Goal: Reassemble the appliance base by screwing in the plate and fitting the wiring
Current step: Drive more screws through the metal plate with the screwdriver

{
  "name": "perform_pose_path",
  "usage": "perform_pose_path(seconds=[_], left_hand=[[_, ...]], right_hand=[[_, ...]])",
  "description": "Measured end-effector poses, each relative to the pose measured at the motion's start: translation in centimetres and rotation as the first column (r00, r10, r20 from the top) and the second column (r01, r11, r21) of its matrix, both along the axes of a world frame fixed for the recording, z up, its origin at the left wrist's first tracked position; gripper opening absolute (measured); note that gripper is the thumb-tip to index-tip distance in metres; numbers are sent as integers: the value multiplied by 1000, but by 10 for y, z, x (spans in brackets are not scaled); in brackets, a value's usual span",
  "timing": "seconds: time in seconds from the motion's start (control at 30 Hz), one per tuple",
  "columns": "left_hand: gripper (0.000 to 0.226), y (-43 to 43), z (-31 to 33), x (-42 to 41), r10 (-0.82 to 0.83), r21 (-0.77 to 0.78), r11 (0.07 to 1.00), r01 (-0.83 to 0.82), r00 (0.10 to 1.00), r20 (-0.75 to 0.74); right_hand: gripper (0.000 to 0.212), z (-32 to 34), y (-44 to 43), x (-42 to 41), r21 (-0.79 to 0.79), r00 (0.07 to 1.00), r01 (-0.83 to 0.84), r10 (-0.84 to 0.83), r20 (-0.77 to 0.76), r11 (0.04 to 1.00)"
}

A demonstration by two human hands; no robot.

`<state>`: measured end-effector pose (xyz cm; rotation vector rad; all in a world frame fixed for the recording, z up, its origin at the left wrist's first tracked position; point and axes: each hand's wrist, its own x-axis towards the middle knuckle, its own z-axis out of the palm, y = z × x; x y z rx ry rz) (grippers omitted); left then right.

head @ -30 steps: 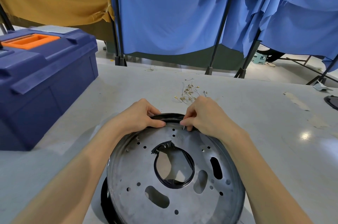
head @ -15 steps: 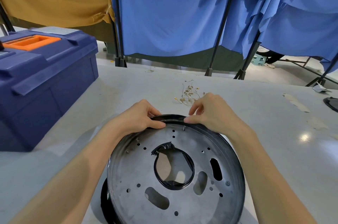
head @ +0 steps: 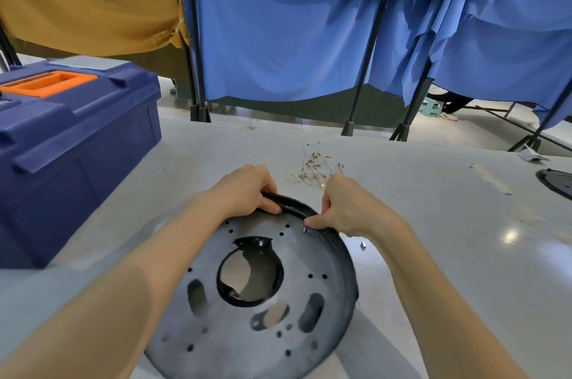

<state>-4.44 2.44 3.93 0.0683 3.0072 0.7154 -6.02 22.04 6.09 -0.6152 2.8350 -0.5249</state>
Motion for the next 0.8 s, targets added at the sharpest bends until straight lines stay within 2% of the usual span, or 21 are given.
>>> perform_pose_path(seconds=[0.03, 0.13, 0.23, 0.3, 0.37, 0.47, 0.53, 0.63, 0.7, 0.8], left_hand=[[13, 4, 0, -2, 32, -58, 998, -33, 999, -29], [53, 11, 2, -1, 103, -165, 980, -113, 992, -68], [70, 9, 9, 7, 136, -310, 939, -151, 988, -71], [67, 2, 13, 16, 220, -423, 881, -211, 975, -29], [58, -7, 16, 24, 333, -468, 839, -278, 942, 38], [34, -19, 16, 34, 402, -451, 833, -321, 911, 95], [20, -22, 12, 37, 395, -506, 803, -316, 917, 54], [18, -22, 10, 39, 373, -562, 759, -328, 927, -36], [18, -24, 8, 32, 322, -529, 785, -321, 942, -94], [35, -20, 5, 22, 267, -334, 903, -271, 962, -59]], right_hand=[[46, 0, 0, 3, 7, 1000, -1, 1, 16, 1000], [42, 1, 3, 12, 1, 994, -31, 30, 109, 1000], [48, 3, 9, 17, -30, 979, -46, 51, 195, 999], [52, 5, 12, 12, -82, 989, -8, 21, 148, 997], [52, 5, 10, 2, -171, 997, 42, -32, 63, 984], [31, -2, -4, -6, -218, 1000, 12, -9, 18, 976], [19, -8, -12, -4, -203, 999, -43, 38, -31, 978], [15, -9, -16, -1, -183, 997, -61, 50, -67, 981], [17, -6, -11, 1, -161, 998, -45, 39, -42, 986], [17, -1, 0, 9, -99, 1000, -15, 16, 15, 995]])
